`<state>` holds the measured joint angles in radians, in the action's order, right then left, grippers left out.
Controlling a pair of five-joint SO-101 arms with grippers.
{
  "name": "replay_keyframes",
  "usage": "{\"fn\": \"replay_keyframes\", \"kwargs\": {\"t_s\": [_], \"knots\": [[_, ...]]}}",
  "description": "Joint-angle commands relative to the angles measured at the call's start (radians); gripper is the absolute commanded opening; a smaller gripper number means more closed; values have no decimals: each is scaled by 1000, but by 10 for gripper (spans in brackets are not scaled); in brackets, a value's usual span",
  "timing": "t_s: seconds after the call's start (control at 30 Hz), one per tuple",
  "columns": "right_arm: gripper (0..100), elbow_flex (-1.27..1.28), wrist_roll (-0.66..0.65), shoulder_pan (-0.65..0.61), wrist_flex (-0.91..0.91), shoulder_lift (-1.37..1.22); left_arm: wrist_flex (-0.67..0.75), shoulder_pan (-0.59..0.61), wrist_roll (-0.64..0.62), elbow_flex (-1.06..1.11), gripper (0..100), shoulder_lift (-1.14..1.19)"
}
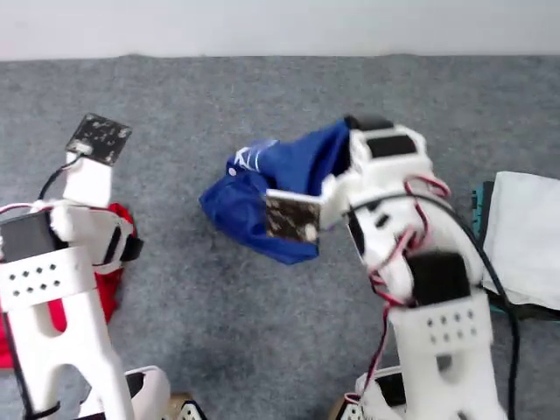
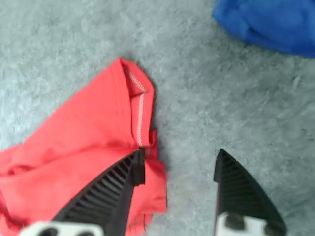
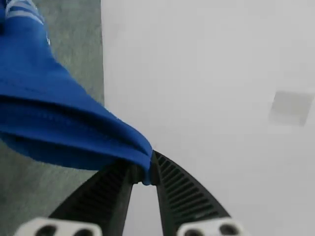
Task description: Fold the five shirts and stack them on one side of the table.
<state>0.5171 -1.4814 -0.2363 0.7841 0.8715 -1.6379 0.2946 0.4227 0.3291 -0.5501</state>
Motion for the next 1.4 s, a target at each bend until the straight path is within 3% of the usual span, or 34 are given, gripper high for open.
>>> {"fn": "replay_keyframes", "kwargs": {"t_s": [0.0, 0.27, 0.6, 0.83, 1.2, 1.37], "knots": [[10, 83, 12, 97, 5, 136, 44, -77, -38, -15, 228, 35], [10, 311, 12, 262, 5, 334, 41, -218, -74, -268, 231, 422], [10, 505, 15, 274, -2, 487, -44, -351, -57, -802, 273, 970], [10, 523, 77, 272, 1, 522, -117, -354, -25, -1218, 273, 1270], [10, 523, 77, 274, -2, 527, -117, -350, -26, -1294, 265, 1444], [10, 523, 77, 274, -2, 527, -117, -358, -26, -1293, 156, 1465]]}}
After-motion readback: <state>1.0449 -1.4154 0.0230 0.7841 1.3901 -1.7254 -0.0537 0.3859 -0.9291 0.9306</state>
